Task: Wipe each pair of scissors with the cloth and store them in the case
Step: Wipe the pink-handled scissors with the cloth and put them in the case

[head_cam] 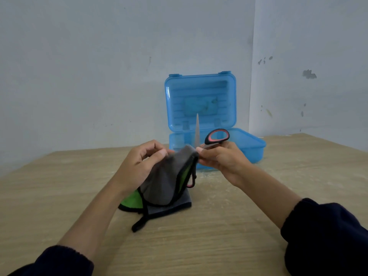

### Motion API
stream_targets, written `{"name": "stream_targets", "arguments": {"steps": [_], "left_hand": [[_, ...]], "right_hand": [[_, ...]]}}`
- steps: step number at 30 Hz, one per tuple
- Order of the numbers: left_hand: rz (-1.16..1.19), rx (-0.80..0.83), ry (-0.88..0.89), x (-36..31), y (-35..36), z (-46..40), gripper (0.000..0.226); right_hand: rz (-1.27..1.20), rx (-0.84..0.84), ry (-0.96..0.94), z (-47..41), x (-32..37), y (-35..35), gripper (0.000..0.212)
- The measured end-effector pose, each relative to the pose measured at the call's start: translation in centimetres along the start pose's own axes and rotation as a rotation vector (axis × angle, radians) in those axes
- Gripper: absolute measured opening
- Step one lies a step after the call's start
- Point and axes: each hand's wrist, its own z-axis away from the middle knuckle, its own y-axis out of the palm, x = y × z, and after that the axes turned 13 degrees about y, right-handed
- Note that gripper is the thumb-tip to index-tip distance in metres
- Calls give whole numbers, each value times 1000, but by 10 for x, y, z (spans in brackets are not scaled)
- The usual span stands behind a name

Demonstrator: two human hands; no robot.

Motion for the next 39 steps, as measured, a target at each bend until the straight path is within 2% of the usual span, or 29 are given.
{"name": "stream_targets", "arguments": {"steps": [3, 5, 7, 12, 19, 22, 25, 29, 36, 39], "left_hand": [[-155, -65, 33, 2, 0, -2, 8], [-333, 15, 33, 6, -1, -2, 11], [-412, 92, 25, 9, -1, 0, 11], [-343, -15, 64, 5, 4, -2, 7], [-342, -104, 154, -4, 17, -6, 4], [-343, -44, 173, -3, 20, -6, 3], [-440, 10, 221, -3, 21, -6, 23], [-474, 21, 217, -3, 15, -3, 18], [-337, -5, 186, -1, 24, -5, 17], [-398, 3, 213, -2, 26, -4, 11]], "right_hand": [[92, 16, -59, 2, 4, 1, 16], [162, 23, -85, 3, 4, 2, 12], [216, 33, -90, 4, 5, 3, 8], [298, 56, -109, 6, 5, 5, 4], [338, -5, -199, 6, 2, 14, 4], [381, -28, -216, 8, 5, 14, 6], [400, -37, -223, 9, 9, 12, 2], [332, -41, -216, 13, 18, 4, 5], [361, 38, -237, 12, 10, 12, 5], [340, 28, -254, 12, 11, 11, 3]]}}
